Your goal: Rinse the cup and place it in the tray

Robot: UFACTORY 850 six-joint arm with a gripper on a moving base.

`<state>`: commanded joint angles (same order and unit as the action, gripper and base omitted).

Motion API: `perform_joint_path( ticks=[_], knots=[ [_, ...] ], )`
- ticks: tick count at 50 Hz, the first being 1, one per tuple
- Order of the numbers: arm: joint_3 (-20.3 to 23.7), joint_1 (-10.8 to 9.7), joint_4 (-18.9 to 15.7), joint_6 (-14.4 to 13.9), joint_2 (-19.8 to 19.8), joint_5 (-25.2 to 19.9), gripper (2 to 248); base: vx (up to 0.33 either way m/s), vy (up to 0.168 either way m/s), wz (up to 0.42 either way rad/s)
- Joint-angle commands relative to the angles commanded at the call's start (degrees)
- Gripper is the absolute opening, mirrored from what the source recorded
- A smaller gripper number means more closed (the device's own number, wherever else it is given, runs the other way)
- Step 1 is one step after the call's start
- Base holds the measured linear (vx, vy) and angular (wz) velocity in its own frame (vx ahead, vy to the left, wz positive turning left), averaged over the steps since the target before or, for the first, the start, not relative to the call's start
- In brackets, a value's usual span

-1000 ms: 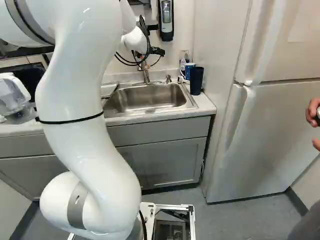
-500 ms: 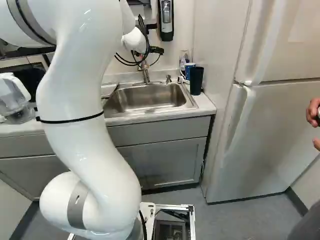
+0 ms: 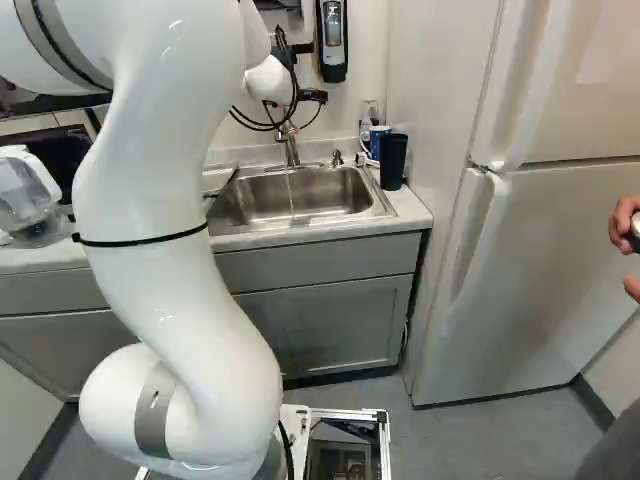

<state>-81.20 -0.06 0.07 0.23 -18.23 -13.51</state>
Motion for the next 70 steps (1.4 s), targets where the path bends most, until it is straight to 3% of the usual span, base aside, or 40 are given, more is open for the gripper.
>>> perform_joint_path(
  ticks=[37,70],
  knots=[
    [-0.6,0.1,0.0,0.0,-0.5,0.0,247,0.0,0.0,0.0],
    [8.2,2.8,0.0,0.0,7.3,0.0,247,0.0,0.0,0.0]
  ],
)
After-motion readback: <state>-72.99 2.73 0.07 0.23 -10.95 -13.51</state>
